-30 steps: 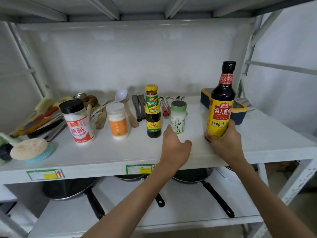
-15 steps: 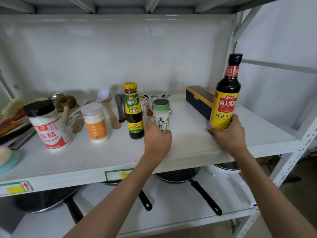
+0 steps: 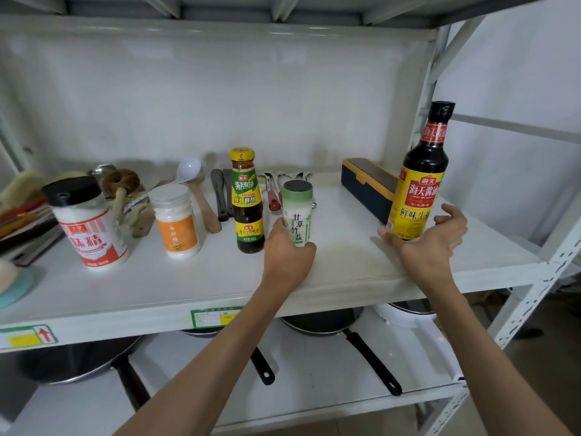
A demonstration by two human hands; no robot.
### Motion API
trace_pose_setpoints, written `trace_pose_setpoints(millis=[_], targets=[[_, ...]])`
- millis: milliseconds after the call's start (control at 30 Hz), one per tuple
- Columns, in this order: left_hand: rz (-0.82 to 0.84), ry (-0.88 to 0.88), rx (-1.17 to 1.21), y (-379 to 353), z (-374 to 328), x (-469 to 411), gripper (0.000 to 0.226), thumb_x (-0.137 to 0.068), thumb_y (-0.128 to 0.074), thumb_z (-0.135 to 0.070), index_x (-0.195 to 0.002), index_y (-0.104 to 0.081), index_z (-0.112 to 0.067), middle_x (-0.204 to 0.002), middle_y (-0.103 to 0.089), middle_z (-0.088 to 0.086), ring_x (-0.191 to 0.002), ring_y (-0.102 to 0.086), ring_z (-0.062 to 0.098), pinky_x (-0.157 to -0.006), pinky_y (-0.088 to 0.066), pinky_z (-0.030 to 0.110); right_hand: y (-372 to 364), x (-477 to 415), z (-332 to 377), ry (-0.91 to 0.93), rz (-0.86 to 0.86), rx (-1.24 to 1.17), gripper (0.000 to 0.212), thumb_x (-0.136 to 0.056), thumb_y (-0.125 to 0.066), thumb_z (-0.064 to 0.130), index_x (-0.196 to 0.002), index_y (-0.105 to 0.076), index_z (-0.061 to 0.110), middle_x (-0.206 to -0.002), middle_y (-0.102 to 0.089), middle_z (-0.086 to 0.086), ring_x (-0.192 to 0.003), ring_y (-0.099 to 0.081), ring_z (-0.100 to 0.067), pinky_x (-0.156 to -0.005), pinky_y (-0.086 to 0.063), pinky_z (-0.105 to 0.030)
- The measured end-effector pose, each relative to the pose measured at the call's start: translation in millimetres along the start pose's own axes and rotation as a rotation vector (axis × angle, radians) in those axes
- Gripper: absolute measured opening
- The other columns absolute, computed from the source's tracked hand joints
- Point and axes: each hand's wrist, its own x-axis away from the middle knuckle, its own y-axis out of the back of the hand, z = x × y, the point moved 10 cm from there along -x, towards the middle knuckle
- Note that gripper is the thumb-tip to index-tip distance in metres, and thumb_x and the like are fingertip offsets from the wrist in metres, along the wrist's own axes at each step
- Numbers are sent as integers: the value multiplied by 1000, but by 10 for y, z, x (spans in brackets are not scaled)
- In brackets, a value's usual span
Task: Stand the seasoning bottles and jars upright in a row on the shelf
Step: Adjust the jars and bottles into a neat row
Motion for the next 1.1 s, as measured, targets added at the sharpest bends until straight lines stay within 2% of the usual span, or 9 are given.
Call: trace_pose_setpoints(millis=[133,267,333,433,567,700,867,967,1100], targets=[[31,10,25,-1,-15,26,50,-79,-68,-7,-126,-52,-10,-112,-62,0,-93,-55,12,-75,-43,21,94,271,187,188,-100,-149,60,-76,-76,7,-122,-38,9,-121,-38,-12,-111,-40,-18,-91,-41,-22],[82,-11,10,-43,-52,40,51,-79,-68,-9,-127,-51,-12,-121,-62,3,-101,-57,14,-80,-43,21,-313,548,537,403,150,-199,33,-80,-63,-11,-99,-56,15,-99,-59,-7,-88,-55,-4,-79,-49,-16],[87,-26,-11,-47,-60,40,53,-78,-68,-9,-128,-51,-13,-123,-62,3,-108,-59,18,-82,-44,23,-677,573,566,323,327,-128,24,-84,-66,-1,-103,-61,14,-98,-64,-4,-86,-60,-5,-80,-54,-22],[96,-51,-36,-54,-77,43,54,-79,-64,-9,-131,-52,-15,-123,-63,5,-112,-59,21,-85,-46,25,-1105,496,451,127,556,-16,49,-82,-76,26,-125,-57,11,-109,-64,0,-94,-63,-14,-83,-52,-26],[104,-76,-94,-65,-103,32,48,-82,-60,-15,-130,-54,-17,-115,-60,8,-108,-56,24,-94,-49,39,-1380,453,413,43,703,-86,70,-74,-83,29,-134,-53,8,-112,-66,-3,-102,-65,-17,-94,-54,-34],[148,-71,-165,-98,-96,35,56,-86,-56,-12,-141,-45,-16,-121,-54,10,-113,-52,25,-97,-43,32,-1410,430,418,81,646,-120,55,-77,-81,25,-126,-60,12,-105,-70,0,-96,-68,-17,-90,-57,-38],[216,-77,-194,-154,-132,82,60,-86,-55,-9,-144,-42,-14,-133,-55,7,-121,-50,23,-92,-35,21,-1333,395,440,119,579,-86,47,-81,-77,21,-123,-63,9,-104,-70,-2,-90,-65,-15,-81,-55,-26],[225,-59,-117,-141,-142,110,59,-84,-54,-7,-141,-47,-19,-134,-59,2,-120,-53,21,-94,-40,23,-1315,398,445,118,570,-88,44,-82,-76,17,-122,-63,7,-105,-70,-3,-89,-65,-13,-80,-53,-24],[266,-22,-119,-162,-129,140,60,-87,-53,-8,-144,-41,-22,-137,-56,1,-119,-53,21,-97,-42,29,-1278,375,405,93,536,-81,44,-82,-77,16,-122,-63,6,-104,-70,-5,-94,-66,-18,-86,-55,-31]])
